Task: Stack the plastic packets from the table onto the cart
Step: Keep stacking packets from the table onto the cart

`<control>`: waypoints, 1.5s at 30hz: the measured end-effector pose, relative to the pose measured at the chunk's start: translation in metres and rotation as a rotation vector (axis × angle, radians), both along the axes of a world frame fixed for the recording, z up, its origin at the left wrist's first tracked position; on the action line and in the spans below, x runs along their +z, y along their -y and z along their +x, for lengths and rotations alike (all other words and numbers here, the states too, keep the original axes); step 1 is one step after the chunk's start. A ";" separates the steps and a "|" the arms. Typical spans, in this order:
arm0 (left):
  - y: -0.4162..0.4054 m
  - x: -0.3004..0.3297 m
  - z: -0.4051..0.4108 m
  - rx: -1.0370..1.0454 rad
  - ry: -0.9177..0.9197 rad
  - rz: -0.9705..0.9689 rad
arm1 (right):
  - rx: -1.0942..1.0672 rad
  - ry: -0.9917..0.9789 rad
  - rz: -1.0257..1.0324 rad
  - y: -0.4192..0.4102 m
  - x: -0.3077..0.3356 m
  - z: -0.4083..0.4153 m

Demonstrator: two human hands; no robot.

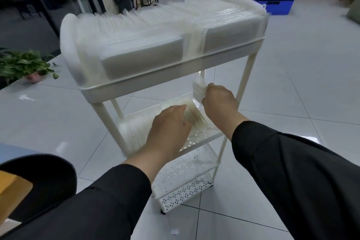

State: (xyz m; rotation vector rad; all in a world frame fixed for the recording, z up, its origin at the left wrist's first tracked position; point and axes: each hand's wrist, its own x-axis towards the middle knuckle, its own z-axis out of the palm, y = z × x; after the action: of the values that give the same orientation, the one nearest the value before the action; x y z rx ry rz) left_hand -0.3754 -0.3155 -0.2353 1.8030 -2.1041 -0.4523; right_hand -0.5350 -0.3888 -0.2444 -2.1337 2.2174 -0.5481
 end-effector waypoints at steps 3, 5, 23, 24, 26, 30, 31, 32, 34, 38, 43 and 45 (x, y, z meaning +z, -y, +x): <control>0.016 -0.007 -0.005 -0.038 0.135 -0.009 | 0.010 0.015 0.143 0.004 -0.015 0.007; 0.025 -0.016 -0.009 -0.089 0.216 -0.016 | 0.015 0.141 0.254 0.005 -0.024 0.008; 0.039 -0.048 -0.021 -0.128 0.286 0.021 | 0.023 0.611 0.215 -0.001 -0.051 -0.005; 0.040 -0.049 -0.022 -0.120 0.288 0.027 | 0.013 0.629 0.220 -0.001 -0.052 -0.006; 0.046 -0.049 -0.026 -0.106 0.301 0.047 | 0.003 0.640 0.231 0.001 -0.053 -0.007; 0.057 -0.044 -0.029 -0.093 0.355 0.080 | -0.009 0.651 0.235 0.007 -0.053 -0.008; 0.058 -0.043 -0.029 -0.095 0.365 0.094 | -0.012 0.649 0.238 0.008 -0.053 -0.008; 0.059 -0.042 -0.029 -0.097 0.365 0.110 | -0.012 0.647 0.235 0.010 -0.053 -0.009; 0.060 -0.041 -0.030 -0.100 0.348 0.142 | -0.020 0.635 0.254 0.012 -0.053 -0.010; 0.059 -0.042 -0.028 -0.102 0.354 0.167 | -0.017 0.626 0.272 0.010 -0.053 -0.009; 0.057 -0.042 -0.025 -0.087 0.348 0.128 | 0.041 0.491 0.288 0.003 -0.041 -0.011; 0.054 -0.043 -0.024 -0.090 0.369 0.142 | 0.039 0.487 0.283 -0.001 -0.036 -0.011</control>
State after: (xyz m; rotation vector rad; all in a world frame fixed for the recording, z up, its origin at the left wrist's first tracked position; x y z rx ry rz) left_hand -0.3997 -0.3698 -0.2780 2.0051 -2.4620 -0.3163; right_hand -0.5464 -0.3874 -0.2801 -1.6814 1.8558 -0.6264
